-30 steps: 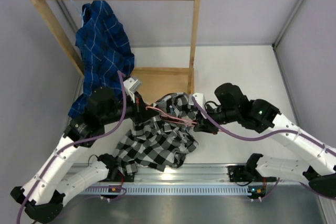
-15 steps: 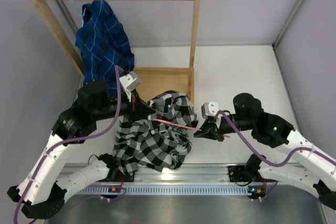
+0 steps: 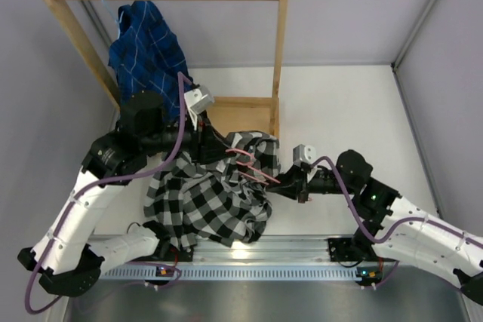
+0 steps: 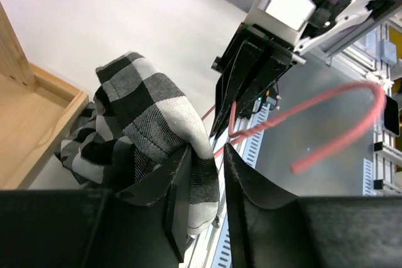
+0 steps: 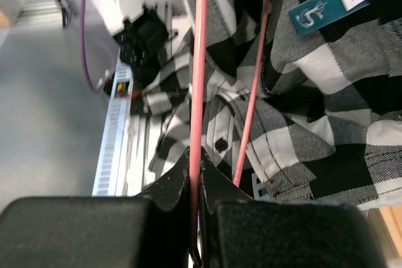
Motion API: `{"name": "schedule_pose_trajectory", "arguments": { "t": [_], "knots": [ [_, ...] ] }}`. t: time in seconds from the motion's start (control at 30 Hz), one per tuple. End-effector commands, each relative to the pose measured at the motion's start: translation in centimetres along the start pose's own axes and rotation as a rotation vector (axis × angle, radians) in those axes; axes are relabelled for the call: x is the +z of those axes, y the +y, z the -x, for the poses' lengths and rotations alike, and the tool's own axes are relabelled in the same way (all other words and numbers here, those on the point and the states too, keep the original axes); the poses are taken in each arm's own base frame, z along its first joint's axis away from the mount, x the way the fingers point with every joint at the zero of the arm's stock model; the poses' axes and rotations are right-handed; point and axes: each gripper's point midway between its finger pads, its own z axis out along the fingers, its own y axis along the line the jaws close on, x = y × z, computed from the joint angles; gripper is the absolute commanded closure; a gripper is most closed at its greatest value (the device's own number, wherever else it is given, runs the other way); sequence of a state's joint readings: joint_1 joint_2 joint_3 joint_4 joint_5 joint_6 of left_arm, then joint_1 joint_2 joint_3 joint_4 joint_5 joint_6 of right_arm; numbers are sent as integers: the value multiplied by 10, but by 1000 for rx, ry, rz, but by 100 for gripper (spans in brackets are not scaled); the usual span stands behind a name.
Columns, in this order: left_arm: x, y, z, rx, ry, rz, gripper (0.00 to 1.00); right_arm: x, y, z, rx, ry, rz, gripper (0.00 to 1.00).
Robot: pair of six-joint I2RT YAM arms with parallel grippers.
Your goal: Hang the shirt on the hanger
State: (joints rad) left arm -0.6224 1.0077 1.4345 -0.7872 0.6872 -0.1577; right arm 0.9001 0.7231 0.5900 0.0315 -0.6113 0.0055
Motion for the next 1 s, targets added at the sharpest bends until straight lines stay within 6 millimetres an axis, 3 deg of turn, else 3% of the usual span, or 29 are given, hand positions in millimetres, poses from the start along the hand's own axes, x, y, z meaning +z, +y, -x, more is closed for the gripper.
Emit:
{"name": "schedule_pose_trajectory", "arguments": {
  "t": [0.0, 0.03, 0.07, 0.3, 0.37, 0.43, 0.53, 0.63, 0.67, 0.8, 0.97],
  "knots": [
    [-17, -20, 34, 81, -101, -20, 68, -4, 5, 70, -119, -289, 4, 100],
    [-19, -9, 40, 76, -124, 54, 52, -8, 8, 74, -117, -317, 6, 100],
    [-21, -5, 44, 73, -141, 92, 42, -10, 9, 75, -116, -338, 3, 100],
    [-50, 24, 84, 100, -284, 355, 3, -12, 3, 65, -95, -392, -35, 100],
    [-63, 34, 97, 128, -325, 452, 2, -15, 0, 69, -94, -421, -59, 100],
    [-60, 39, 96, 157, -295, 461, 2, -17, -3, 68, -94, -424, -85, 100],
    [-39, 30, 82, 221, -205, 334, 2, -19, -5, 66, -105, -411, -102, 100],
    [-20, 4, 60, 348, -122, 94, 6, -19, -4, 60, -99, -390, -100, 100],
    [-12, -11, 43, 417, -82, -53, 6, -19, -4, 57, -91, -376, -101, 100],
    [-5, -31, 22, 483, -53, -253, 8, -21, -6, 55, -90, -337, -115, 100],
    [6, -22, 15, 460, -18, -265, 14, -23, 4, 54, -102, -301, -67, 100]
  ]
}}
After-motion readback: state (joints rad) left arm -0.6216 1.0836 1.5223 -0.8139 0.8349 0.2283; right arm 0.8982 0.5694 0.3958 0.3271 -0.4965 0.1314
